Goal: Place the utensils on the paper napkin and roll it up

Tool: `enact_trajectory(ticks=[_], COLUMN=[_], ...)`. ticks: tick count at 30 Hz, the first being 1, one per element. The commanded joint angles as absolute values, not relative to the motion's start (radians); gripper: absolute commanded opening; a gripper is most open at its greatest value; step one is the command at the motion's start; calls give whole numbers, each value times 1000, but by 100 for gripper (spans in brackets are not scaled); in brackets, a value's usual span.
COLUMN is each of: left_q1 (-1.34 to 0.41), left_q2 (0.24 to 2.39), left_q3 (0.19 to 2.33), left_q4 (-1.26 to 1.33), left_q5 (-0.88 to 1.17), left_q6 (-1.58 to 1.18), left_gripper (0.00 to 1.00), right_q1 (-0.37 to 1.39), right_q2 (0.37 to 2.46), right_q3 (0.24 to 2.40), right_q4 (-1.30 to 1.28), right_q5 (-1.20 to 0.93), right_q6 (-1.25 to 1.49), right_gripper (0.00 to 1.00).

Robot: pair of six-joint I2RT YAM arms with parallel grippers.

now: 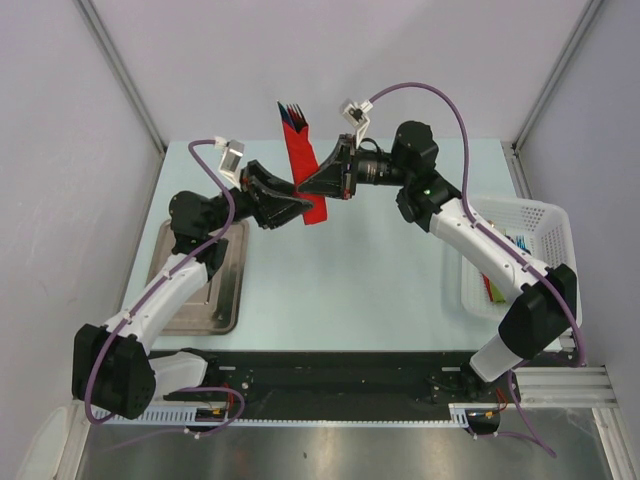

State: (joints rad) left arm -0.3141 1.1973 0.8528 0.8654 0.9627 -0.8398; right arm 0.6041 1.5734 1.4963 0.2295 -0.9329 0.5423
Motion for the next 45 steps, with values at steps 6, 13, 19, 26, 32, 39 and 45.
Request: enact_trajectory(ticks=[6, 13, 19, 26, 32, 39, 45], left_q1=[-321, -321, -319, -319, -319, -321, -330], left_q2=[1187, 1200, 1206, 1232, 1255, 1279, 1292], left_q3=[867, 877, 879, 905, 937, 962, 968], left_q4=[905, 896, 890, 908, 923, 937, 954], left_q5=[969, 969, 953, 956, 951, 940, 954], left_q6=[-858, -850, -844, -856, -870, -885, -887], left_gripper=[34, 0, 0, 0, 0, 0, 0], right_q1=[606, 604, 588, 537, 532, 540, 538], right_q2=[1540, 1531, 1509, 1477, 1454, 1462, 1493], right_q3=[1528, 1523, 1519, 1506, 1456, 1422, 1439], right_q4=[321, 311, 282, 236, 203, 248, 319], right_q5=[-899, -893, -871, -845, -873, -879, -885], right_q6=[520, 500, 469, 457, 477, 521, 592], right_gripper=[0, 0, 41, 56, 70, 60, 45])
